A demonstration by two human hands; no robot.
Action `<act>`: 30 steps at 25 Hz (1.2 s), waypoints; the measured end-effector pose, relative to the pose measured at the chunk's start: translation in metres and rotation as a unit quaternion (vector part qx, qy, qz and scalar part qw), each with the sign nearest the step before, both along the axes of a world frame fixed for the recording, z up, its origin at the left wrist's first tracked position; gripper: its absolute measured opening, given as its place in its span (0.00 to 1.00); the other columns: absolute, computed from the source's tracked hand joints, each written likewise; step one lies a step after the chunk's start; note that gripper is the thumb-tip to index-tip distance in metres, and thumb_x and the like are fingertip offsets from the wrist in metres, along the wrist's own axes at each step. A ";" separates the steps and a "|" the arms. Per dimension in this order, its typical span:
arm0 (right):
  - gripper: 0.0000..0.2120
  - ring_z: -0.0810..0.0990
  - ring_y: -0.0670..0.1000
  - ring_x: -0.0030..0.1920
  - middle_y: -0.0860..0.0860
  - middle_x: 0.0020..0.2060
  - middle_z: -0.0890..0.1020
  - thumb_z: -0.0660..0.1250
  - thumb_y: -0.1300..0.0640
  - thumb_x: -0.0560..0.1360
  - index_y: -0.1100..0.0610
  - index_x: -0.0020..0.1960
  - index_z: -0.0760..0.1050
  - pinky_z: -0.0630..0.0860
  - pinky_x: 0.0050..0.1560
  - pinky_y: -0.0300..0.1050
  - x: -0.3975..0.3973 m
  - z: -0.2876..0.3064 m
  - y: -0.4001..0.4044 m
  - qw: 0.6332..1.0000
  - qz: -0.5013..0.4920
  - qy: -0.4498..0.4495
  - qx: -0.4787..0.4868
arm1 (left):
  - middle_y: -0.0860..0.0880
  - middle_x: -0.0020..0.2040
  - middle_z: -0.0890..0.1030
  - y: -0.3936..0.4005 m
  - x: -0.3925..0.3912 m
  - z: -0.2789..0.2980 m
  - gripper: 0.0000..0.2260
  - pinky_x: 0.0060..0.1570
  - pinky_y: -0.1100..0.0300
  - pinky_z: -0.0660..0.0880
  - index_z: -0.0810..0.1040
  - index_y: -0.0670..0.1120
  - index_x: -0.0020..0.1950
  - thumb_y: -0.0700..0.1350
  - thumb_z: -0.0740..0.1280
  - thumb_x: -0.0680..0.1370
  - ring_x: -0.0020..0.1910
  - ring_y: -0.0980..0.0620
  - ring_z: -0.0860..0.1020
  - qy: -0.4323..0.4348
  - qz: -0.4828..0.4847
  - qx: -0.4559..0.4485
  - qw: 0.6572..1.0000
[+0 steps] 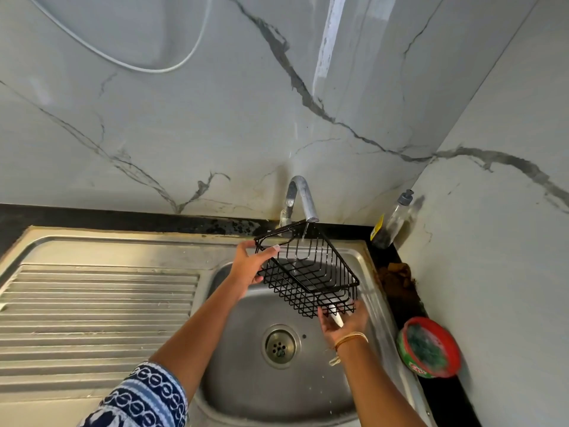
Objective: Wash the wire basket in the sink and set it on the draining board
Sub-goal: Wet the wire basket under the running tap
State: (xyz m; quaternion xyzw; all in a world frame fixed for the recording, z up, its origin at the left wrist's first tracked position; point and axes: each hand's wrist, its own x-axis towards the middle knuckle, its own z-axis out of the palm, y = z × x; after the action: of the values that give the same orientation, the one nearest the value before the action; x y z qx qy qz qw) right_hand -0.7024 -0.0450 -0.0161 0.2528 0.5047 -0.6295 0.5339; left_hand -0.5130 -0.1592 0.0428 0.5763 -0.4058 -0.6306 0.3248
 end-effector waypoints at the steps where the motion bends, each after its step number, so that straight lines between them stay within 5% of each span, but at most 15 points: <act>1: 0.36 0.78 0.66 0.54 0.66 0.61 0.69 0.68 0.33 0.67 0.52 0.67 0.66 0.80 0.52 0.54 0.002 -0.002 -0.001 1.000 -0.004 -0.019 -0.004 | 0.40 0.64 0.74 -0.001 -0.002 0.001 0.31 0.37 0.59 0.71 0.66 0.50 0.67 0.53 0.76 0.69 0.48 0.51 0.73 0.008 0.000 0.011 1.000; 5: 0.31 0.73 0.66 0.63 0.66 0.68 0.67 0.59 0.38 0.76 0.55 0.72 0.62 0.76 0.60 0.57 0.013 -0.008 -0.003 0.998 0.000 -0.068 0.007 | 0.45 0.54 0.75 0.001 -0.009 0.011 0.30 0.32 0.62 0.68 0.68 0.48 0.66 0.49 0.78 0.68 0.40 0.55 0.70 -0.009 -0.019 0.012 1.000; 9: 0.32 0.68 0.64 0.69 0.65 0.71 0.64 0.49 0.40 0.80 0.58 0.77 0.54 0.69 0.68 0.58 0.018 -0.002 -0.006 0.994 0.058 -0.087 0.031 | 0.46 0.58 0.76 0.004 -0.020 0.020 0.30 0.58 0.48 0.74 0.71 0.46 0.64 0.47 0.79 0.66 0.55 0.48 0.76 -0.027 -0.052 -0.041 0.997; 17: 0.33 0.60 0.64 0.73 0.61 0.76 0.57 0.47 0.38 0.78 0.56 0.77 0.52 0.59 0.71 0.61 0.009 0.033 -0.033 0.989 0.131 -0.008 0.065 | 0.50 0.54 0.79 0.005 -0.043 0.027 0.19 0.52 0.55 0.75 0.77 0.50 0.56 0.47 0.78 0.68 0.50 0.52 0.77 -0.149 -0.115 -0.118 0.975; 22: 0.30 0.67 0.63 0.67 0.59 0.72 0.64 0.52 0.38 0.77 0.54 0.74 0.61 0.67 0.65 0.59 0.002 0.036 -0.027 0.989 0.134 0.048 0.031 | 0.45 0.61 0.78 -0.001 -0.047 0.033 0.17 0.61 0.46 0.75 0.79 0.49 0.57 0.45 0.76 0.69 0.58 0.45 0.77 -0.091 -0.118 -0.116 0.982; 25: 0.23 0.73 0.56 0.50 0.59 0.59 0.73 0.58 0.41 0.76 0.56 0.61 0.74 0.71 0.52 0.50 0.006 0.040 -0.029 0.981 0.160 0.108 -0.001 | 0.47 0.51 0.81 -0.009 -0.034 0.042 0.16 0.63 0.52 0.71 0.78 0.42 0.58 0.42 0.75 0.72 0.48 0.54 0.78 -0.044 -0.084 -0.094 0.991; 28: 0.14 0.72 0.52 0.40 0.56 0.45 0.76 0.63 0.48 0.74 0.57 0.52 0.78 0.72 0.41 0.45 0.012 0.052 -0.038 0.957 0.201 0.209 0.009 | 0.48 0.46 0.79 -0.017 -0.012 0.039 0.10 0.58 0.51 0.71 0.78 0.42 0.56 0.43 0.70 0.76 0.44 0.54 0.76 -0.027 -0.036 -0.055 0.997; 30: 0.10 0.71 0.49 0.33 0.54 0.38 0.75 0.66 0.53 0.73 0.60 0.48 0.78 0.70 0.33 0.41 0.018 0.062 -0.045 0.920 0.247 0.304 0.018 | 0.46 0.47 0.78 -0.022 0.005 0.030 0.16 0.45 0.55 0.73 0.76 0.41 0.62 0.49 0.68 0.78 0.42 0.52 0.74 -0.024 0.006 -0.021 0.999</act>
State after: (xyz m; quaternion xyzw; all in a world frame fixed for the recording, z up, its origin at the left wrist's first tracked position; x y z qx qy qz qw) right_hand -0.6840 -0.0898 0.0462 -0.0738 0.7006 -0.5147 0.4886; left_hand -0.5081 -0.1808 0.0725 0.5869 -0.4236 -0.6056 0.3308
